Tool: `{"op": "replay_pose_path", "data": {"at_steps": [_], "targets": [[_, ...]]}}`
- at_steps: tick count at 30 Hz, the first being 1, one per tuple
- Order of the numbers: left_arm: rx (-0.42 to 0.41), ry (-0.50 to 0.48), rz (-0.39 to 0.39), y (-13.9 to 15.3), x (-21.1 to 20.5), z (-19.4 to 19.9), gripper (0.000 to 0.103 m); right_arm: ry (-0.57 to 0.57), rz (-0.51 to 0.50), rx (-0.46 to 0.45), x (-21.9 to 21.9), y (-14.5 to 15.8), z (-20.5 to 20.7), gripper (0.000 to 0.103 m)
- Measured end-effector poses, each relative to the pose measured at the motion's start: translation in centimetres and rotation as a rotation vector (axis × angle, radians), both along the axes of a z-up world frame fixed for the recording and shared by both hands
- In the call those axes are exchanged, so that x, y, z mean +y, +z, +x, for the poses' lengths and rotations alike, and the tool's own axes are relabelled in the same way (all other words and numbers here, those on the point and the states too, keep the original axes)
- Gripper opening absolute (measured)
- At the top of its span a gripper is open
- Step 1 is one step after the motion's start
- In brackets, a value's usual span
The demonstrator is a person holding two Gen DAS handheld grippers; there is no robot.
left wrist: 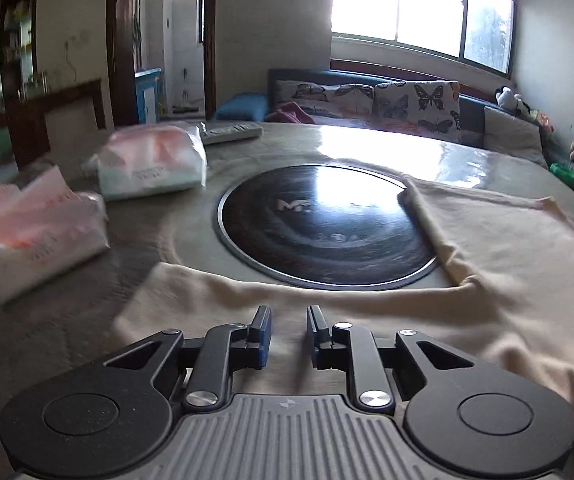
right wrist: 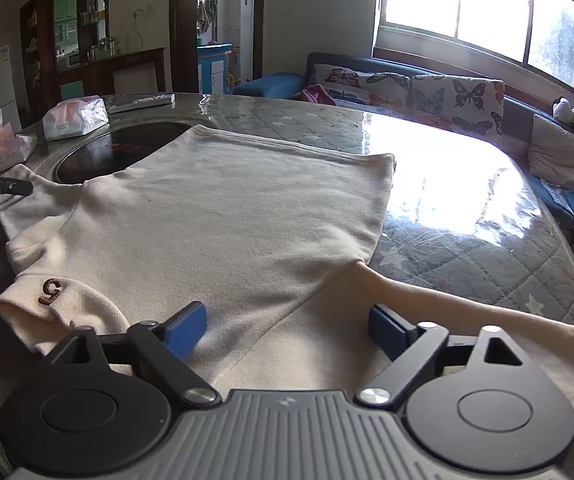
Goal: Fold clothes
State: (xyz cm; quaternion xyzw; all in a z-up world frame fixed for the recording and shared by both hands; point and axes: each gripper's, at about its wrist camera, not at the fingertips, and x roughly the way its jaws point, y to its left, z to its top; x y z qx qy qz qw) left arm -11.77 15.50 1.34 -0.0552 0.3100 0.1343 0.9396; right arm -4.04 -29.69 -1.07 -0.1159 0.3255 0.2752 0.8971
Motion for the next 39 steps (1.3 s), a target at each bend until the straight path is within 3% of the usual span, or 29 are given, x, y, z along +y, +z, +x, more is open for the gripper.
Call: {"op": "replay_pose_path", "data": {"at_steps": [3, 6, 9, 13, 19, 21, 25, 28, 34, 35, 36, 39], "targets": [[0.014, 0.033, -0.002, 0.3, 0.7, -0.6, 0.022, 0.001, 0.018, 0.007, -0.3, -0.1, 0.2, 0.096], [-0.009, 0.024, -0.077, 1.3, 0.3, -1.5, 0.022, -0.004, 0.025, 0.005, -0.6, -0.4, 0.2, 0.103], [-0.038, -0.068, -0.163, 2.2, -1.8, -2.1, 0.022, -0.002, 0.031, 0.005, -0.6, -0.5, 0.2, 0.103], [-0.041, -0.204, -0.193, 2.4, -5.7, -1.8, 0.022, 0.0, 0.036, 0.002, -0.7, -0.6, 0.1, 0.103], [0.017, -0.242, -0.215, 0.9, -7.8, -1.9, 0.022, 0.0, 0.041, -0.002, -0.8, -0.7, 0.0, 0.103], [0.03, -0.241, -0.172, 0.4, -8.1, -2.1, 0.022, 0.0, 0.043, -0.003, -0.8, -0.7, 0.0, 0.103], [0.038, -0.216, -0.001, 0.1, -8.4, -1.8, 0.023, 0.0, 0.042, -0.005, -0.8, -0.7, -0.1, 0.103], [0.049, -0.187, 0.054, 0.1, -7.5, -1.4, 0.023, 0.0, 0.045, -0.004, -0.9, -0.7, -0.1, 0.103], [0.048, -0.171, -0.011, 0.4, -5.2, -1.7, 0.024, -0.001, 0.048, -0.006, -0.9, -0.7, -0.1, 0.103], [0.041, -0.167, -0.023, 0.6, -5.0, -1.9, 0.029, -0.001, 0.048, -0.006, -0.9, -0.7, -0.1, 0.103], [0.029, -0.155, -0.028, 0.8, -4.8, -2.2, 0.043, -0.001, 0.049, -0.006, -0.9, -0.7, -0.1, 0.103], [-0.01, -0.084, -0.02, 1.6, -3.7, -3.0, 0.046, -0.001, 0.051, -0.005, -0.9, -0.8, -0.1, 0.103]]}}
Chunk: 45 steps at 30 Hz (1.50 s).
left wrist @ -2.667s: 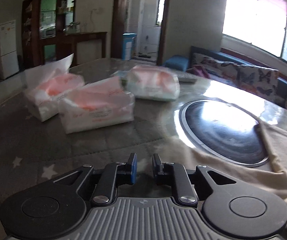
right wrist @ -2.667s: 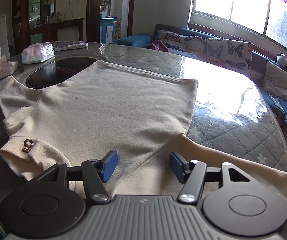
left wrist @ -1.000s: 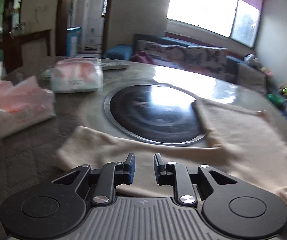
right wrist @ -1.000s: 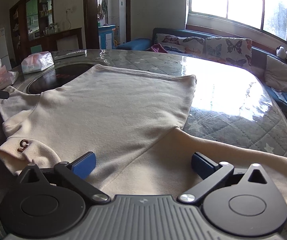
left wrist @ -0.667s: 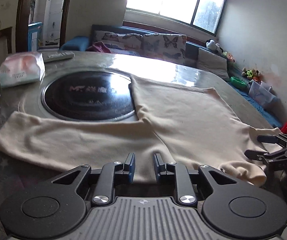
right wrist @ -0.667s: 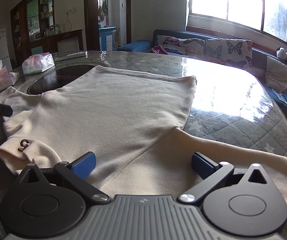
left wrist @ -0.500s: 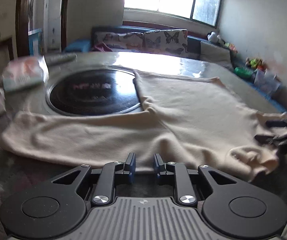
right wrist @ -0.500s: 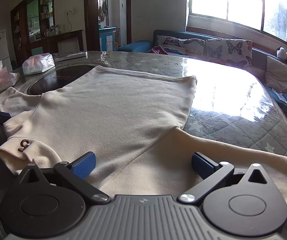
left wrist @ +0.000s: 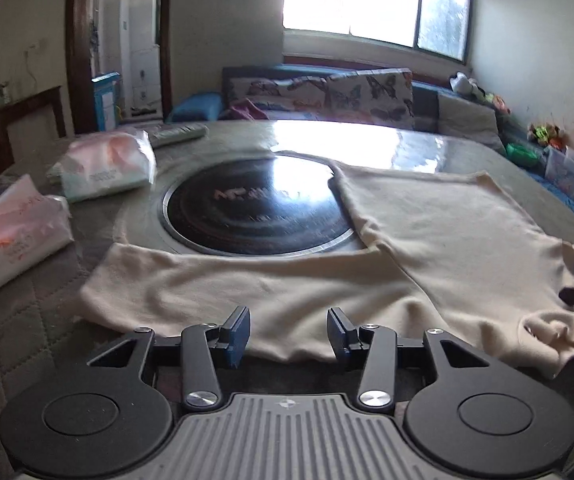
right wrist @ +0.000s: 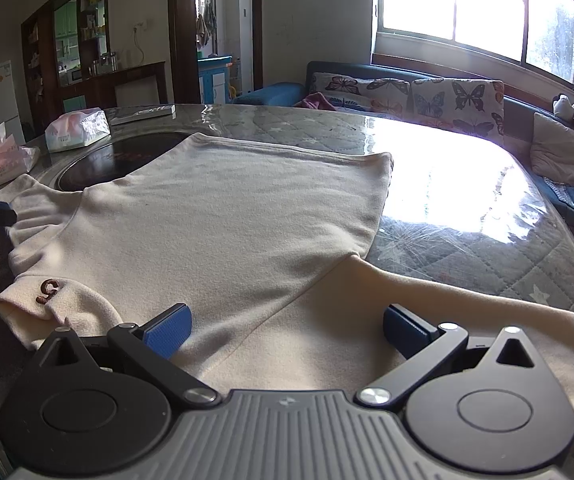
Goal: Fold clothes
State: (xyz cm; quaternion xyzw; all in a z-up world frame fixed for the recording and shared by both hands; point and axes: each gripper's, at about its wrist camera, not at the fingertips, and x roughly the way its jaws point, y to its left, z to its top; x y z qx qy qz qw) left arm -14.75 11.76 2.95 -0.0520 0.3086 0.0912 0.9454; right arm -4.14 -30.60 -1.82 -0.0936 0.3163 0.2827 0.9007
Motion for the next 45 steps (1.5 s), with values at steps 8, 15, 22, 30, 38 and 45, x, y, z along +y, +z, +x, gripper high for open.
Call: {"op": "replay_pose_path", "data": {"at_steps": [8, 15, 22, 30, 38, 45], "targets": [[0.027, 0.336, 0.042, -0.4, 6.0, 0.6, 0.046, 0.0, 0.001, 0.0, 0.0, -0.1, 0.0, 0.103], [0.045, 0.378, 0.031, -1.5, 7.9, 1.6, 0.015, 0.0, 0.001, -0.001, 0.0, -0.1, -0.1, 0.103], [-0.016, 0.326, 0.143, 0.0, 8.4, 4.0, 0.007, 0.0, 0.002, 0.0, 0.0, -0.1, 0.0, 0.103], [0.051, 0.323, 0.204, -2.2, 9.2, 6.2, 0.009, 0.0, 0.002, 0.0, 0.0, -0.1, -0.1, 0.103], [0.015, 0.28, 0.137, 0.1, 7.2, 4.8, 0.028, 0.0, 0.003, 0.0, 0.0, -0.1, 0.0, 0.103], [-0.056, -0.048, -0.003, 1.4, -1.3, 3.3, 0.028, 0.0, 0.003, 0.0, 0.0, -0.1, 0.0, 0.103]]}}
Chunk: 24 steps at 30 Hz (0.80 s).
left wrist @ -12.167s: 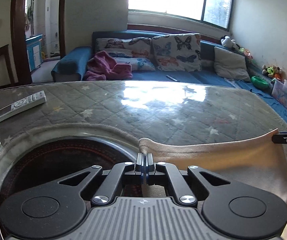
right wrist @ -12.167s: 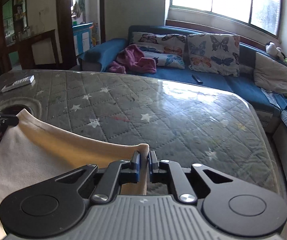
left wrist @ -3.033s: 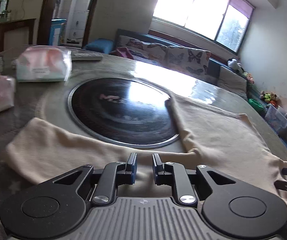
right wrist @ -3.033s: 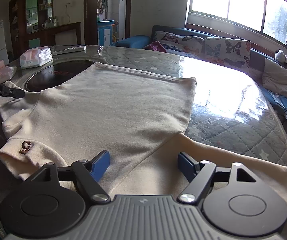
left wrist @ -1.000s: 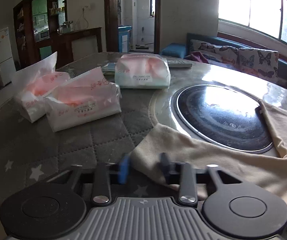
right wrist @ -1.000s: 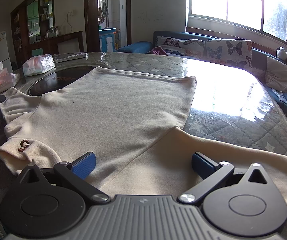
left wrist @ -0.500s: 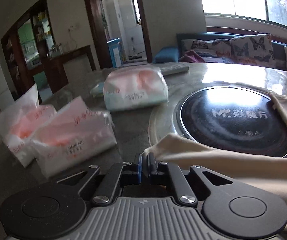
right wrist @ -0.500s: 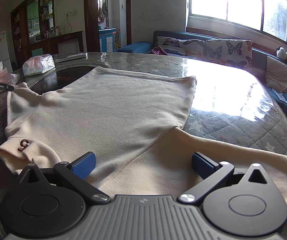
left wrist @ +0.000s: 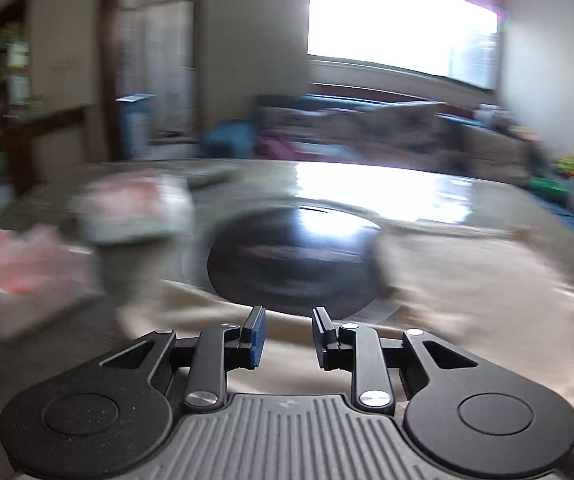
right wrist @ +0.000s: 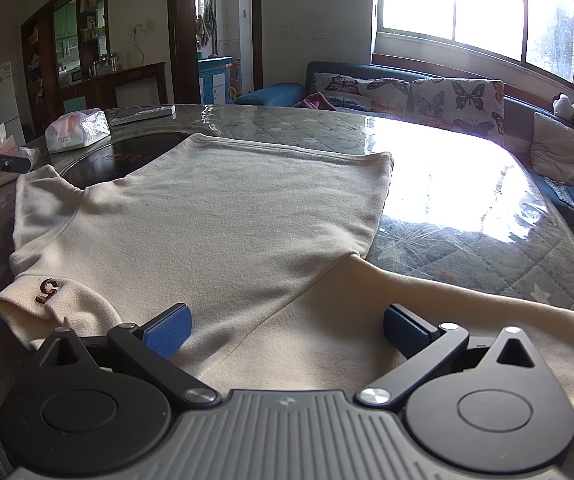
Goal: Fold clothes
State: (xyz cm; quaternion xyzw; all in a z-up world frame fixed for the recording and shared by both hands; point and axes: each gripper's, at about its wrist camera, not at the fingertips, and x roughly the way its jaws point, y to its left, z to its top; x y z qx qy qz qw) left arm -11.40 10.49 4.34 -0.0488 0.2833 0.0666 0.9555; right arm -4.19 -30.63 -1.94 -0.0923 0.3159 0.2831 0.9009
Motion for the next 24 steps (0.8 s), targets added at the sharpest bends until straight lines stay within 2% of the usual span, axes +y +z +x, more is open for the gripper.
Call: {"op": "replay_pose_path", "data": {"at_steps": [3, 7, 11, 14, 21, 24], "targets": [[0.009, -0.121, -0.009, -0.7, -3.4, 0.2, 0.028, 0.0, 0.0, 0.0, 0.0, 0.0, 0.0, 0.103], [0.035, -0.195, -0.015, -1.7, -5.6, 0.6, 0.028, 0.0, 0.002, 0.0, 0.0, 0.0, 0.0, 0.103], [0.081, -0.2, -0.003, -2.8, -6.3, 0.0, 0.028, 0.0, 0.002, 0.0, 0.0, 0.0, 0.0, 0.103], [0.072, -0.207, 0.045, -3.2, -6.6, -1.1, 0.029, 0.0, 0.002, 0.0, 0.0, 0.0, 0.0, 0.103], [0.051, -0.191, 0.037, -2.0, -6.4, -1.3, 0.028, -0.001, 0.002, -0.001, 0.1, 0.0, 0.0, 0.103], [0.059, -0.208, 0.043, -2.5, -6.8, -0.6, 0.028, -0.001, 0.002, -0.001, 0.1, 0.0, 0.0, 0.103]]}}
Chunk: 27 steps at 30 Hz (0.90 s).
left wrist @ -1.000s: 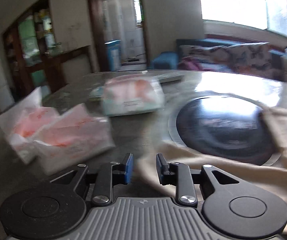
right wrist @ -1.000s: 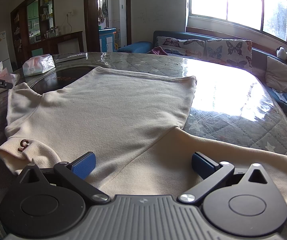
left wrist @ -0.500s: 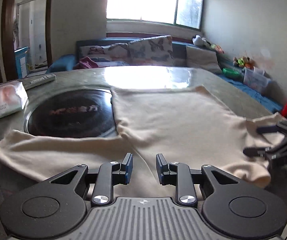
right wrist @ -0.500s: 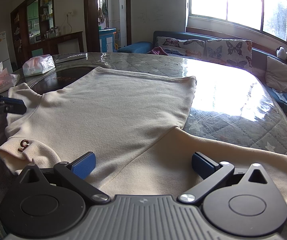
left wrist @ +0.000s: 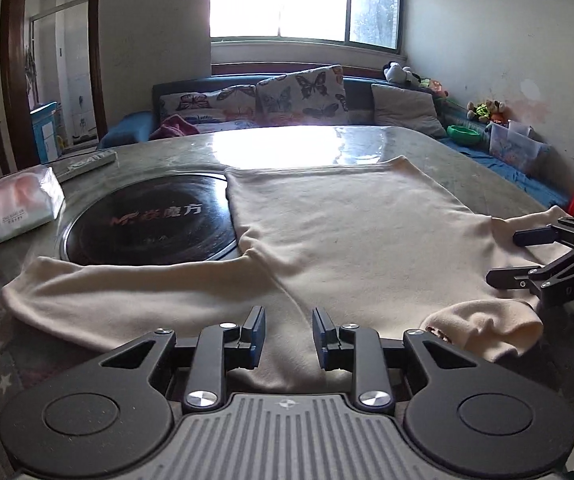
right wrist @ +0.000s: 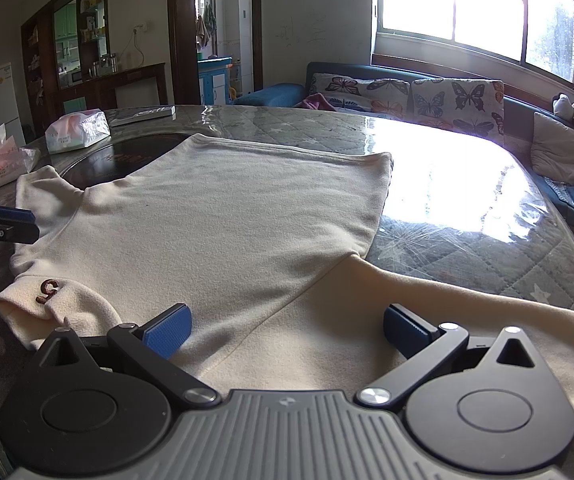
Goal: Fold clothes
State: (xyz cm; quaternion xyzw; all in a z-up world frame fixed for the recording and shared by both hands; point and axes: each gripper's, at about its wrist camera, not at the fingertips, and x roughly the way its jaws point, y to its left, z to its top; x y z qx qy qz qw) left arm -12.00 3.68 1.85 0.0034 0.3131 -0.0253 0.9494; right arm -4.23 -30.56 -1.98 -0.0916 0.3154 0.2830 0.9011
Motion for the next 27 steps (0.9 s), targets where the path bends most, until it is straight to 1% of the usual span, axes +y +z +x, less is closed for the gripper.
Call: {"op": "replay_pose_path", "data": {"at_steps": [2, 5, 7, 9, 13, 16, 19, 21, 24, 27], "targets": [[0.016, -0.012, 0.015, -0.6, -0.3, 0.3, 0.028, 0.0, 0.0, 0.0, 0.0, 0.0, 0.0, 0.103], [0.011, -0.017, 0.04, -0.9, -0.3, -0.2, 0.03, 0.0, 0.0, 0.0, 0.0, 0.0, 0.0, 0.103], [0.016, -0.015, 0.048, -0.9, -0.1, -0.6, 0.035, 0.0, 0.001, 0.001, 0.0, 0.0, 0.0, 0.103], [0.021, -0.011, 0.048, -0.7, 0.3, -1.0, 0.039, 0.0, 0.0, 0.001, 0.0, 0.0, 0.1, 0.103], [0.004, 0.009, 0.052, 0.3, 0.7, -0.9, 0.039, 0.0, -0.001, 0.001, 0.0, 0.0, 0.1, 0.103], [-0.022, 0.032, 0.038, 1.0, 1.1, 0.0, 0.04, 0.0, -0.002, 0.001, 0.0, 0.0, 0.1, 0.103], [-0.026, 0.05, 0.015, 1.0, 1.3, 1.5, 0.041, 0.0, -0.002, 0.001, 0.0, 0.0, 0.1, 0.103], [-0.001, 0.065, -0.001, 0.4, 1.6, 2.3, 0.043, 0.0, -0.002, 0.001, 0.0, 0.1, 0.1, 0.103], [0.036, 0.09, -0.026, -0.7, 2.4, 2.8, 0.043, 0.0, -0.002, 0.001, 0.0, 0.1, 0.1, 0.103], [0.03, 0.1, -0.023, -0.7, 3.0, 2.0, 0.048, 0.0, -0.002, 0.002, 0.0, 0.1, 0.1, 0.103]]}}
